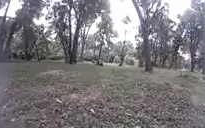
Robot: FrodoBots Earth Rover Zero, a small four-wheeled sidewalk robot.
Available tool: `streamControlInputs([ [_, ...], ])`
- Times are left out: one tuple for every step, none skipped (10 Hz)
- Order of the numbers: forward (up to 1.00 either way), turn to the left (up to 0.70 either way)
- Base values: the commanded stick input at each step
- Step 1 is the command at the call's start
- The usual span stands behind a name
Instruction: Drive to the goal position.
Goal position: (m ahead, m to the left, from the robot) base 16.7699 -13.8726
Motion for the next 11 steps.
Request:
streamControlInputs([
  [0.7,-0.14],
  [0.7,-0.04],
  [0.7,-0.01],
  [0.7,0.0],
  [0.7,0.0],
  [0.7,0.0],
  [0.7,0.0],
  [0.7,0.0],
  [0.7,0.0],
  [0.7,-0.05],
  [0.7,-0.14],
])
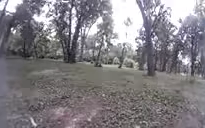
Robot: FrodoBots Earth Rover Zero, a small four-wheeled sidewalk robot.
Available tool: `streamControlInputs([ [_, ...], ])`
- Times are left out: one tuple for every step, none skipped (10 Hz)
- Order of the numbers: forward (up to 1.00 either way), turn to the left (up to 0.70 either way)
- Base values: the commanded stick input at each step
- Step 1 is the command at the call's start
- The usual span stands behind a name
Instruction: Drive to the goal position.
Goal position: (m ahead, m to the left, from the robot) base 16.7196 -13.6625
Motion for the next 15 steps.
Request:
streamControlInputs([
  [0.7,-0.14],
  [0.7,-0.14],
  [0.7,-0.12],
  [0.7,0.0],
  [0.7,0.0],
  [0.7,0.0],
  [0.7,0.0],
  [0.7,0.0],
  [0.7,0.0],
  [0.7,0.0],
  [0.7,0.0],
  [0.7,0.0],
  [0.7,-0.1],
  [0.7,-0.14],
  [0.7,-0.14],
])
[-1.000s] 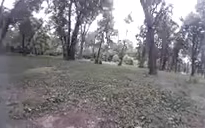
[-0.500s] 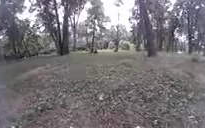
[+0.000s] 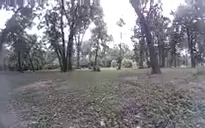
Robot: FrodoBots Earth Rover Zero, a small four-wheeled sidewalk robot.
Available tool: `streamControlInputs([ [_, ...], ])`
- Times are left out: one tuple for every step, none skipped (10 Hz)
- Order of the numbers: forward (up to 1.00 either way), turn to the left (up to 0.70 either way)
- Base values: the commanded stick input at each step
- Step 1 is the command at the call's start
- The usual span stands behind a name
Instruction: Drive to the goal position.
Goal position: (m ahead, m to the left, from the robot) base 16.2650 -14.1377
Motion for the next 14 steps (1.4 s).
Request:
streamControlInputs([
  [0.7,-0.14],
  [0.7,-0.14],
  [0.7,-0.06],
  [0.7,0.0],
  [0.7,0.0],
  [0.7,0.0],
  [0.7,0.0],
  [0.7,0.0],
  [0.7,0.0],
  [0.7,0.0],
  [0.7,0.0],
  [0.7,0.0],
  [0.7,0.0],
  [0.7,0.0],
])
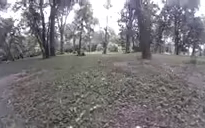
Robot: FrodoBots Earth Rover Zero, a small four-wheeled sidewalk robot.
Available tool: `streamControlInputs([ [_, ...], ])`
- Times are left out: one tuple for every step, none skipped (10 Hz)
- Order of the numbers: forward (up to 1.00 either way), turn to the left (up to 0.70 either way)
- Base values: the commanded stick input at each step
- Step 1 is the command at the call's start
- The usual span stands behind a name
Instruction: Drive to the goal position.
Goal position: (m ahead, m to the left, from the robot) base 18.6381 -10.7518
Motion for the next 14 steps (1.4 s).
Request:
streamControlInputs([
  [0.7,0.0],
  [0.7,0.0],
  [0.7,0.0],
  [0.7,0.0],
  [0.7,0.0],
  [0.7,0.0],
  [0.7,0.01],
  [0.7,0.05],
  [0.7,0.13],
  [0.7,0.14],
  [0.7,0.06],
  [0.7,0.0],
  [0.7,0.0],
  [0.7,0.0],
])
